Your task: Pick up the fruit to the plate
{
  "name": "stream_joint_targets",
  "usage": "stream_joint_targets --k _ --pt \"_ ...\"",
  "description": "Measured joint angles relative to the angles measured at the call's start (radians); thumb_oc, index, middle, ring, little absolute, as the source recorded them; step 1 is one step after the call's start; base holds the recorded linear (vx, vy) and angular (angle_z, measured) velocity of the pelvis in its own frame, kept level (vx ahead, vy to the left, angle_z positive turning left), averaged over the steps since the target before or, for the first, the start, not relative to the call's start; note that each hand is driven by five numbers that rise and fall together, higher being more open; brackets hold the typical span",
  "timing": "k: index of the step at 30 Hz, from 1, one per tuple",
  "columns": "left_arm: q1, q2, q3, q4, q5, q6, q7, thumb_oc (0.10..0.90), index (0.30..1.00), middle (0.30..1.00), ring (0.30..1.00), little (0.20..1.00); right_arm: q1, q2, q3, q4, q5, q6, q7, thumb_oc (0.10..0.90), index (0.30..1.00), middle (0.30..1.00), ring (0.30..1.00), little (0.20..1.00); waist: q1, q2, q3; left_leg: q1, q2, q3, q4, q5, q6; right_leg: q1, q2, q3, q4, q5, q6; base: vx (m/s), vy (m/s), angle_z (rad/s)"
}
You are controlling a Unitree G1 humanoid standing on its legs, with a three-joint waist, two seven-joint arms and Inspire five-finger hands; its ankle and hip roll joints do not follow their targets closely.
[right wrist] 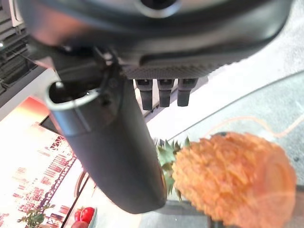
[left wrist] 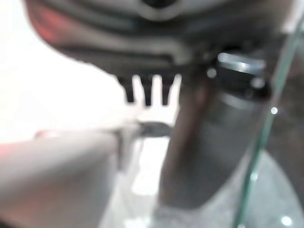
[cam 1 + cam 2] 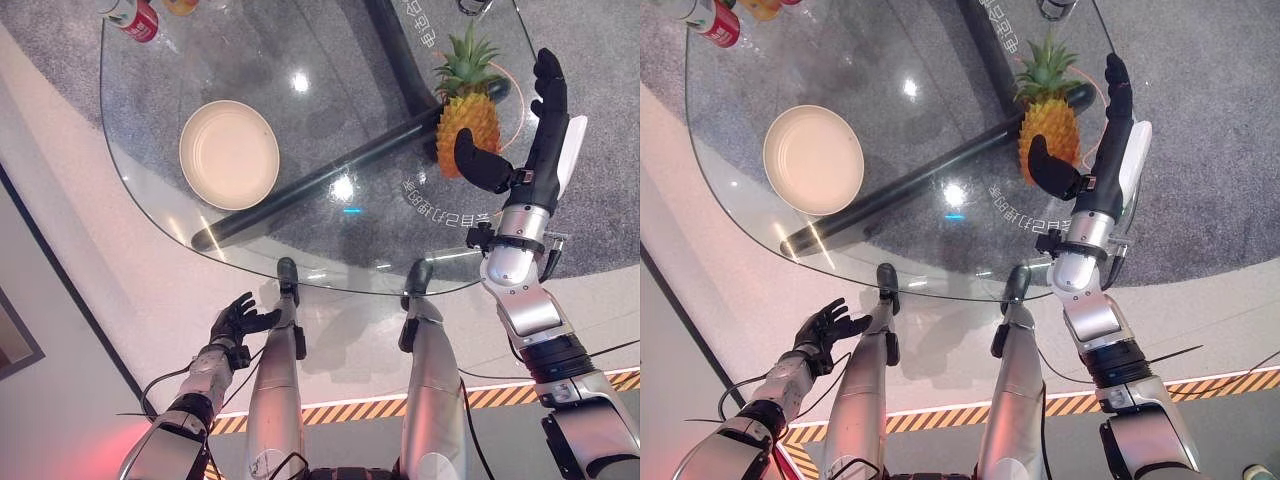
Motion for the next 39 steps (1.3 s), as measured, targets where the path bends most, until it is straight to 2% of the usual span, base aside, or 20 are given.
stream_joint_targets --k 11,21,31,39 --pt "0.0 -0.005 -0.005 0.0 0.0 0.003 0.001 0.8 0.9 0.9 0.9 0.9 -0.002 0.0 0.001 0.068 0.052 0.05 0.0 0.8 0.9 0.9 0.9 0.9 0.0 0.0 0.0 0.0 -0.001 0.0 -0.001 0.0 0.0 0.0 -0.001 0.0 0.0 0.0 0.001 0.0 0.0 0.0" --pt "0.0 -0.006 -0.008 0.001 0.0 0.004 0.0 0.8 0.9 0.9 0.9 0.9 -0.032 0.0 0.018 0.122 0.123 0.053 0.001 0.8 0.9 0.9 0.9 0.9 0.001 0.0 0.0 0.007 0.0 0.0 -0.001 0.0 0.0 0.007 -0.001 0.0 0.0 0.0 0.001 0.0 0.0 0.0" --pt "0.0 -0.006 -0.008 0.0 0.0 0.004 0.0 0.8 0.9 0.9 0.9 0.9 -0.043 0.014 0.04 0.133 0.161 0.057 0.066 0.8 0.9 0.9 0.9 0.9 0.002 0.001 0.0 0.009 0.0 -0.001 -0.005 0.0 0.0 0.009 -0.001 -0.002 0.0 -0.004 -0.002 0.0 0.0 0.0" --pt "0.0 -0.007 -0.009 0.0 0.003 0.004 0.0 0.8 0.9 0.9 0.9 0.9 -0.043 0.038 0.06 0.142 0.18 0.086 0.111 0.8 0.9 0.9 0.9 0.9 0.005 0.001 0.0 0.009 0.0 -0.001 -0.009 0.0 0.0 0.009 -0.002 -0.004 -0.001 -0.005 0.001 0.0 0.0 0.0"
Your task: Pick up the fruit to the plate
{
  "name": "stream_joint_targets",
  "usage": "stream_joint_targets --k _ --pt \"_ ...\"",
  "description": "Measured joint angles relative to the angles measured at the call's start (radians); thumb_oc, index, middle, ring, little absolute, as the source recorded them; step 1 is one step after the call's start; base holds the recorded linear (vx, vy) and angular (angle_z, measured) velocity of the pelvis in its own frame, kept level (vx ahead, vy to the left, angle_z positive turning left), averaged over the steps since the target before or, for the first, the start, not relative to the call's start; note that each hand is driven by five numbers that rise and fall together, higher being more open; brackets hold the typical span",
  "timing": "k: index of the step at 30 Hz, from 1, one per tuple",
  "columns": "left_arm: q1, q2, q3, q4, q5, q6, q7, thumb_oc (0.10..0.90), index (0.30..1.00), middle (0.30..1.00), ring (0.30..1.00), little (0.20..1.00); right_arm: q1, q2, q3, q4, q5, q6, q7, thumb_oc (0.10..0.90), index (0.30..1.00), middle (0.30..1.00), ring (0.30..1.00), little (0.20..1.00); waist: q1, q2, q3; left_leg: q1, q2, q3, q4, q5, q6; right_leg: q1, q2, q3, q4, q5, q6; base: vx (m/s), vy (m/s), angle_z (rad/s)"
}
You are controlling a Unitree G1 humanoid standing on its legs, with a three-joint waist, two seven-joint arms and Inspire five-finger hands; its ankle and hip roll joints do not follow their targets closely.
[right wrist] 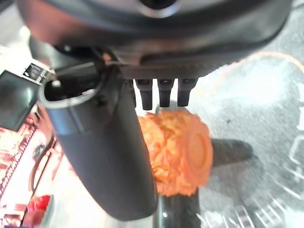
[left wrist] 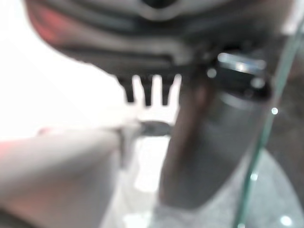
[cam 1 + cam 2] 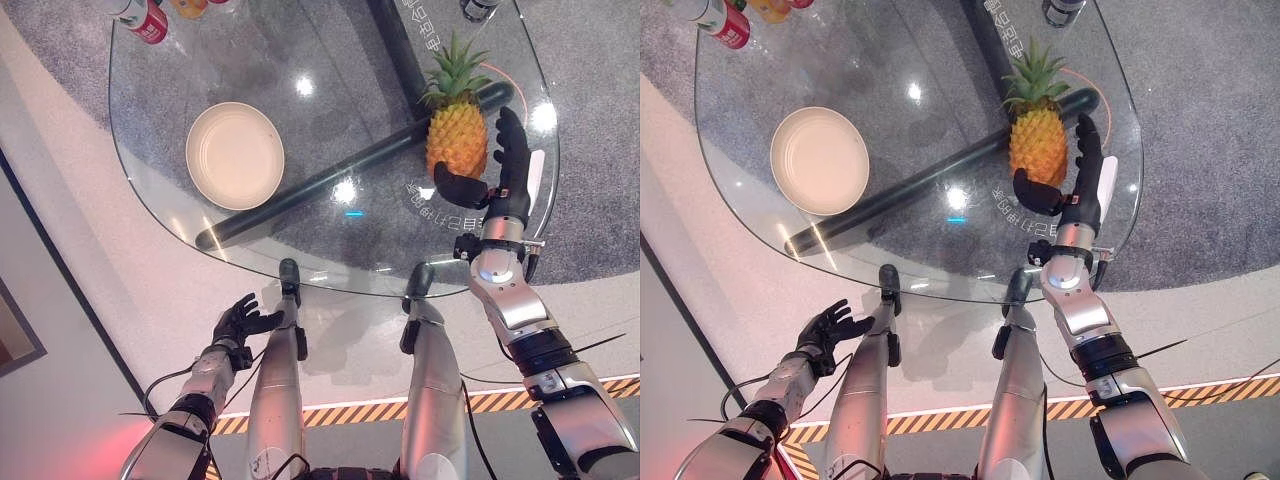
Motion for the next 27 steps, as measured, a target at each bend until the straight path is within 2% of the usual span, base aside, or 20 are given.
stream_joint_targets --k 7,22,23,24,25,27 --pt "0.0 0.0 0.0 0.0 0.002 0.0 0.0 0.8 0.9 0.9 0.9 0.9 0.0 0.0 0.007 0.006 0.007 0.044 0.02 0.8 0.9 0.9 0.9 0.9 -0.001 0.0 0.0 0.0 0.0 0.0 0.0 0.002 -0.003 0.0 0.0 0.0 0.0 -0.001 0.001 0.0 0.0 0.0" --pt "0.0 0.0 -0.004 0.0 0.006 0.002 0.0 0.8 0.9 0.9 0.9 0.9 -0.023 0.0 0.024 0.067 0.027 0.067 0.037 0.8 0.9 0.9 0.9 0.9 -0.002 0.0 0.0 0.0 0.0 -0.003 0.003 0.001 -0.002 0.002 0.0 -0.001 0.002 0.0 0.001 0.0 0.0 0.0" --pt "0.0 -0.001 -0.006 0.0 0.006 0.002 0.0 0.8 0.9 0.9 0.9 0.9 -0.027 0.0 0.026 0.071 0.027 0.068 0.037 0.676 0.794 0.794 0.794 0.776 -0.002 0.0 0.0 0.0 0.0 -0.003 0.003 0.0 -0.001 0.002 0.0 -0.001 0.002 0.0 0.001 0.0 0.0 0.0" --pt "0.0 -0.001 -0.006 0.0 0.006 0.002 0.0 0.8 0.9 0.9 0.9 0.9 -0.027 0.0 0.026 0.071 0.027 0.068 0.037 0.676 0.794 0.794 0.794 0.776 -0.002 0.0 0.0 0.0 0.0 -0.003 0.003 0.0 -0.001 0.002 0.0 -0.001 0.002 0.0 0.001 0.0 0.0 0.0" --pt "0.0 -0.001 -0.008 0.0 0.006 0.002 0.0 0.8 0.9 0.9 0.9 0.9 -0.034 0.0 0.026 0.075 0.027 0.075 0.037 0.1 0.3 0.3 0.3 0.2 -0.002 0.0 0.0 0.0 0.0 -0.003 0.002 0.0 0.0 0.002 0.0 -0.001 0.002 0.0 0.0 0.0 0.0 0.0" --pt "0.0 -0.001 -0.014 0.0 0.006 0.002 0.0 0.8 0.9 0.9 0.9 0.9 -0.039 -0.003 0.026 0.079 0.024 0.079 0.036 0.1 0.3 0.3 0.3 0.2 -0.003 0.0 0.0 0.0 0.0 -0.004 0.002 0.0 0.0 0.002 0.0 -0.002 0.002 0.0 -0.001 0.0 0.0 0.0"
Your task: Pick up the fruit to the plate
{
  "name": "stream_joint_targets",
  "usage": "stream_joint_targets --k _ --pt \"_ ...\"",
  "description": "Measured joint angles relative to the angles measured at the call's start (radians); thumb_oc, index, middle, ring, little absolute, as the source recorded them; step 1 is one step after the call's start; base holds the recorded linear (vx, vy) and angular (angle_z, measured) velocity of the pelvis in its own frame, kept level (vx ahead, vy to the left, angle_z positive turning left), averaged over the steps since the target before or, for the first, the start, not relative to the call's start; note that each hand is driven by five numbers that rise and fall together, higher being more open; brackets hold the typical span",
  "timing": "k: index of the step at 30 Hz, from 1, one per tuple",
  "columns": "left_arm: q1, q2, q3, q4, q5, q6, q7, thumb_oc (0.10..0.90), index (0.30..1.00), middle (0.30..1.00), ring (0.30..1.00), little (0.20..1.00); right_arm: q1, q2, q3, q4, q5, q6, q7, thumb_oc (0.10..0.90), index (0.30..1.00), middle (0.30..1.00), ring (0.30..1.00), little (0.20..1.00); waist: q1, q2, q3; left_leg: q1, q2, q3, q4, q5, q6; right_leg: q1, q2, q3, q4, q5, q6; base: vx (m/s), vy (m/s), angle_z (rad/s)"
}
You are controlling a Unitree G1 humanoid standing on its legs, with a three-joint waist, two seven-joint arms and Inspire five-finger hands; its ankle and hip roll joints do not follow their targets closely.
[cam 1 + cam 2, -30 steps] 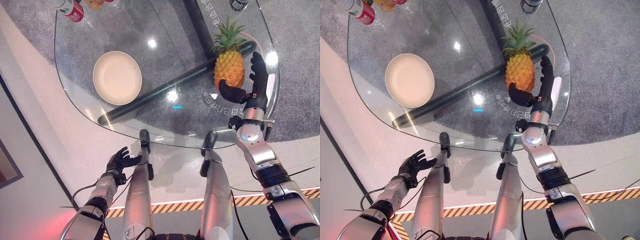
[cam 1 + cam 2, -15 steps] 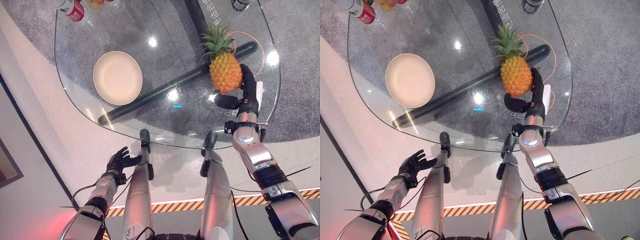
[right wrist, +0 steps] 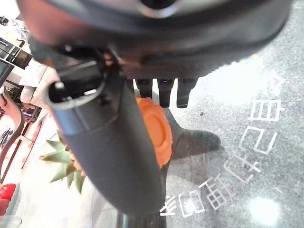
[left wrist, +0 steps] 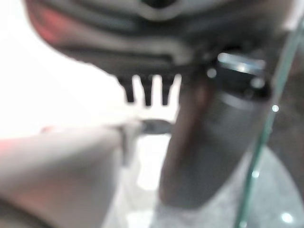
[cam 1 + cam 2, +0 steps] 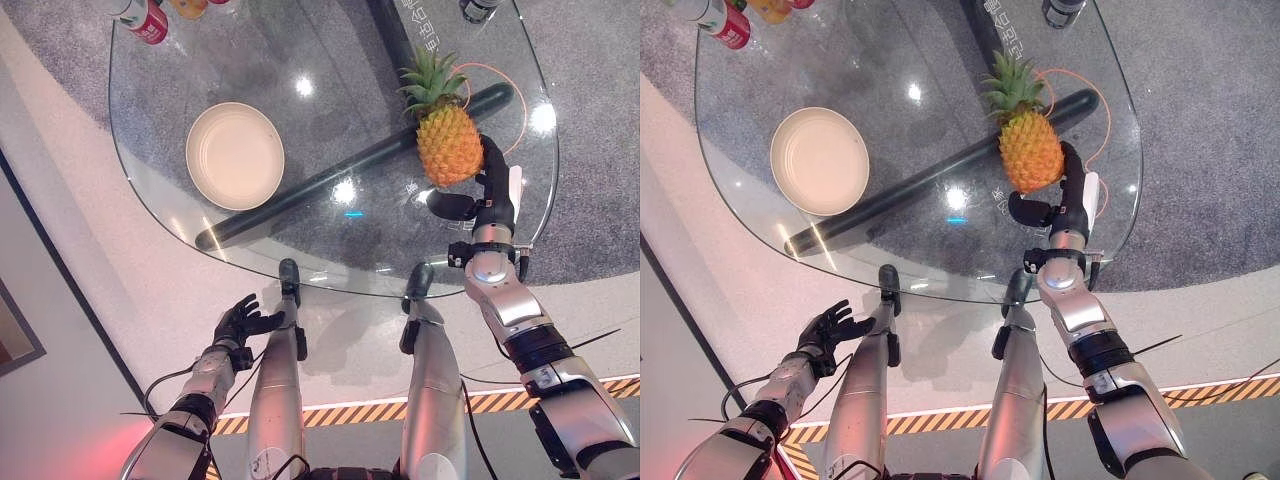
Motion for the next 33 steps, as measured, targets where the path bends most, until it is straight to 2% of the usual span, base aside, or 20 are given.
stream_joint_targets --k 5,33 --pt "0.0 -0.001 -0.008 0.0 0.0 0.0 0.0 0.8 0.9 0.9 0.9 0.9 -0.006 -0.006 -0.003 0.005 0.0 0.019 0.0 0.1 0.3 0.3 0.3 0.2 0.0 0.001 0.0 0.0 0.0 0.0 0.0 0.0 0.0 0.0 0.0 0.0 -0.001 0.0 -0.001 0.0 0.0 0.0" --pt "0.0 -0.005 -0.008 -0.001 0.0 0.021 0.0 0.8 0.9 0.9 0.9 0.9 -0.006 -0.005 -0.002 0.002 -0.002 0.02 -0.001 0.1 0.3 0.3 0.3 0.2 0.0 0.002 0.0 0.006 0.0 0.001 -0.012 0.003 -0.001 0.0 0.001 0.0 -0.002 0.001 0.0 0.0 0.0 0.0"
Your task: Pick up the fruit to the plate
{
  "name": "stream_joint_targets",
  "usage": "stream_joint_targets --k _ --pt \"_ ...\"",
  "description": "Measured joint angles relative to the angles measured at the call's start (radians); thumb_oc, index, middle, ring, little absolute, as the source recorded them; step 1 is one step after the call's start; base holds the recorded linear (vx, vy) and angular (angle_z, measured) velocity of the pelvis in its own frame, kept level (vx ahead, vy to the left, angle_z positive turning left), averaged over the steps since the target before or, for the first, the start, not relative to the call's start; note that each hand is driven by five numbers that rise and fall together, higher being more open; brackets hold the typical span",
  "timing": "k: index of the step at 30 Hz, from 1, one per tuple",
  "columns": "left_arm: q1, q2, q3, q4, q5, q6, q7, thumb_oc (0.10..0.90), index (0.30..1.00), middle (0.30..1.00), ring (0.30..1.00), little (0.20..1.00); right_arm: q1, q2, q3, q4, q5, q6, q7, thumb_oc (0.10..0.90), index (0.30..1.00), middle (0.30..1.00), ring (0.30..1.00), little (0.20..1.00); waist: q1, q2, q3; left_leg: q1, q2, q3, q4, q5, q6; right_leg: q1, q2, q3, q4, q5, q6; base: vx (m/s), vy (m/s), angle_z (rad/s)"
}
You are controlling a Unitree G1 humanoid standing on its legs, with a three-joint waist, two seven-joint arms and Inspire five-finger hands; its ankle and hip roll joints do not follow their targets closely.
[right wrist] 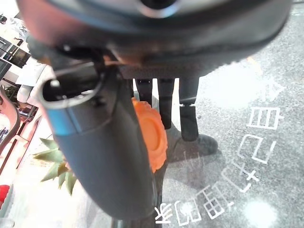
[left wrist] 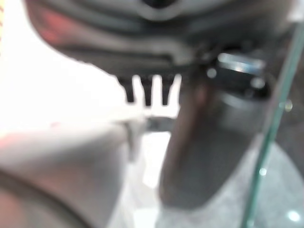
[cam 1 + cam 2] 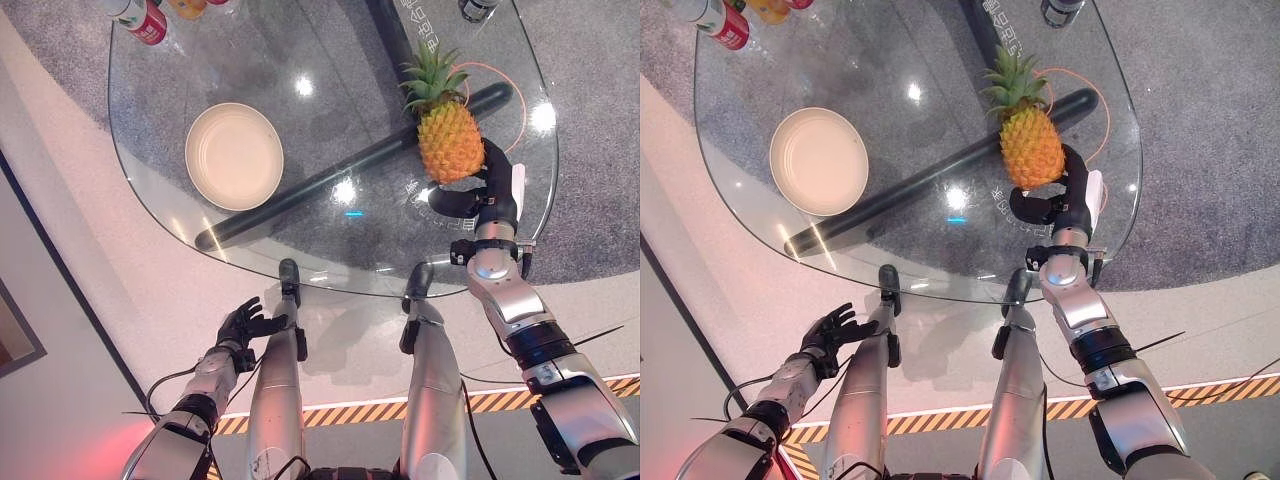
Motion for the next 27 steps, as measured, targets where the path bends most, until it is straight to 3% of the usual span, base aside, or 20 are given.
stream_joint_targets --k 15,27 --pt "0.0 -0.003 0.005 -0.002 -0.001 -0.002 0.002 0.8 0.9 0.9 0.9 0.9 0.015 0.009 0.006 -0.036 -0.013 -0.038 0.034 0.1 0.3 0.3 0.3 0.2 0.005 0.007 0.001 0.001 -0.001 0.004 -0.003 0.003 -0.004 0.0 0.0 0.001 -0.007 0.001 0.001 0.0 0.0 0.0" --pt "0.0 -0.005 0.025 -0.001 -0.018 -0.016 0.001 0.8 0.9 0.9 0.9 0.9 0.047 0.011 0.026 -0.121 -0.048 -0.135 0.075 0.1 0.3 0.3 0.3 0.2 0.022 0.013 0.002 0.034 -0.001 0.008 -0.02 0.006 -0.004 0.027 0.0 0.0 -0.014 0.002 0.002 -0.02 0.0 0.0"
